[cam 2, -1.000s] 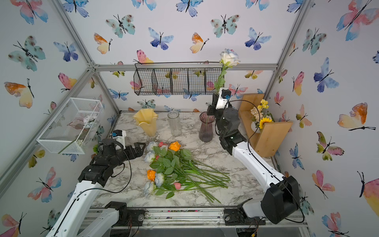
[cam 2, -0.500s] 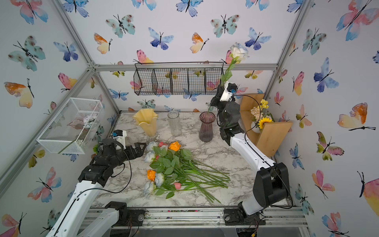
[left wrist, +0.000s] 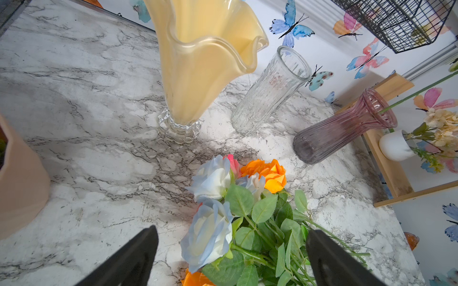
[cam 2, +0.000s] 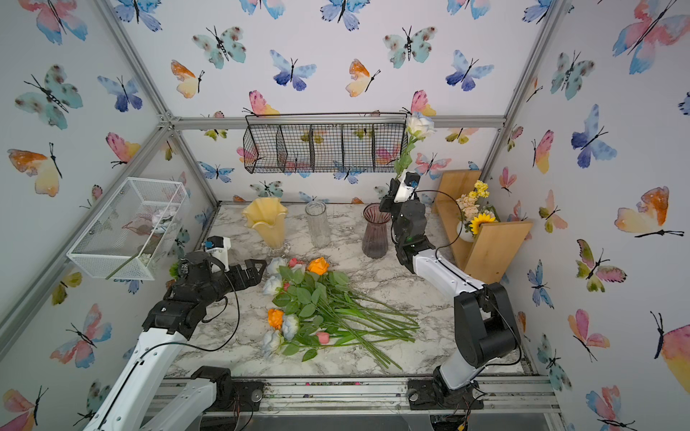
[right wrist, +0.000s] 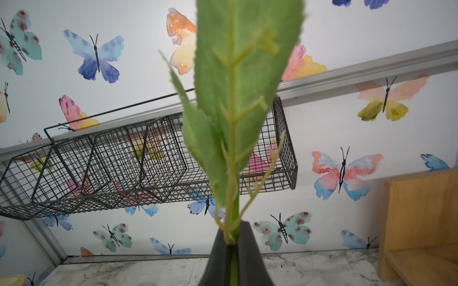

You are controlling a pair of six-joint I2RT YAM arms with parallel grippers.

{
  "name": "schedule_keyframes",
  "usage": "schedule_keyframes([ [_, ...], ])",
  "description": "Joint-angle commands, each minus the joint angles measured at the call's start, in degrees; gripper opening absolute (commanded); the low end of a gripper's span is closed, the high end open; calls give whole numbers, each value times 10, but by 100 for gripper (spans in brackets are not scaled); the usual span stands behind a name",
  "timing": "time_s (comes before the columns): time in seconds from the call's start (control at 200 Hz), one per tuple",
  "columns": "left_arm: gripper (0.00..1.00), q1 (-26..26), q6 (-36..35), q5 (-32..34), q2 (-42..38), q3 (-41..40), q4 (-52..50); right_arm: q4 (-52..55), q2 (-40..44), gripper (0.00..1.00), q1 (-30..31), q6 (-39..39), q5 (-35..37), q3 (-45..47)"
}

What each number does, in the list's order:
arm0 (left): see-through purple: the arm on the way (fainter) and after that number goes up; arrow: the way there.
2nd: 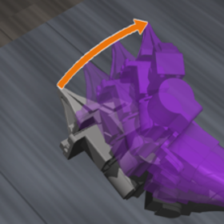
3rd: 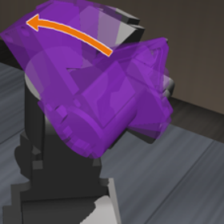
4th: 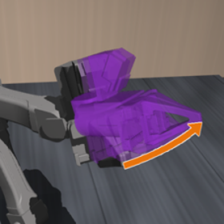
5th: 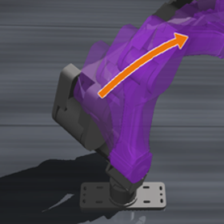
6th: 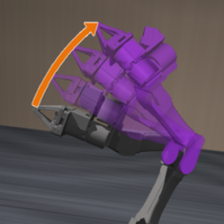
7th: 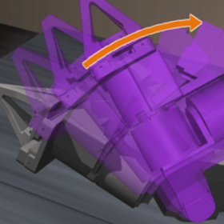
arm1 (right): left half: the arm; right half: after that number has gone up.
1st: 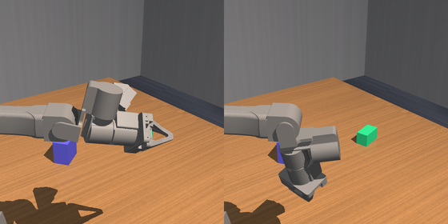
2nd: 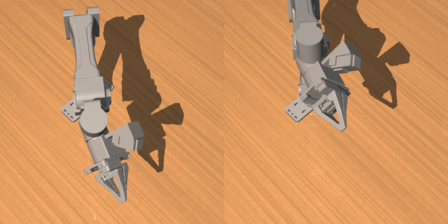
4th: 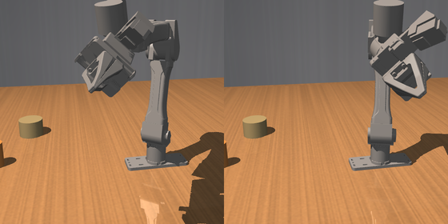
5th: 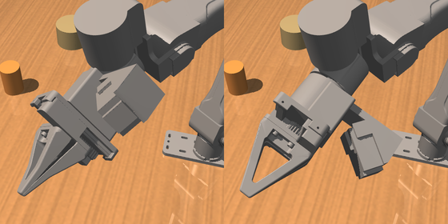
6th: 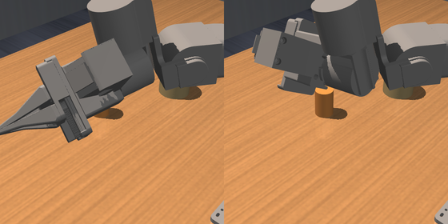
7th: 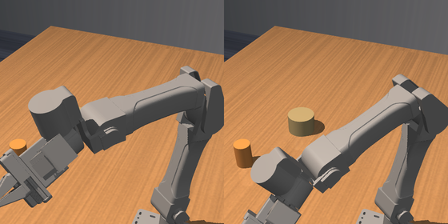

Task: Arrange the flowers in different vases according to their colors
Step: Insert the flower into the vase.

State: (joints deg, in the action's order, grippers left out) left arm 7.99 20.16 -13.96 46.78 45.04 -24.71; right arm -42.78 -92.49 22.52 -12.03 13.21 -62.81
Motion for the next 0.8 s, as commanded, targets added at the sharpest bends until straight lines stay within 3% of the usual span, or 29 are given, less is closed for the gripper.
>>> schedule_keyframes([
  [0.0,100,3,-7,-16,-2,-9,3,-22,-7,5,-2,-10,-15,8],
  [0.08,100,3,-7,-14,-2,-9,3,-8,-8,11,-2,-10,-19,10],
  [0.265,100,3,-7,-12,-3,-9,2,51,2,46,-2,-11,-12,4],
  [0.576,100,3,-7,-11,-6,-9,3,129,69,66,-2,-21,-9,13],
  [0.791,100,3,-7,-7,-13,-10,2,372,96,73,-2,-54,-29,-67],
])
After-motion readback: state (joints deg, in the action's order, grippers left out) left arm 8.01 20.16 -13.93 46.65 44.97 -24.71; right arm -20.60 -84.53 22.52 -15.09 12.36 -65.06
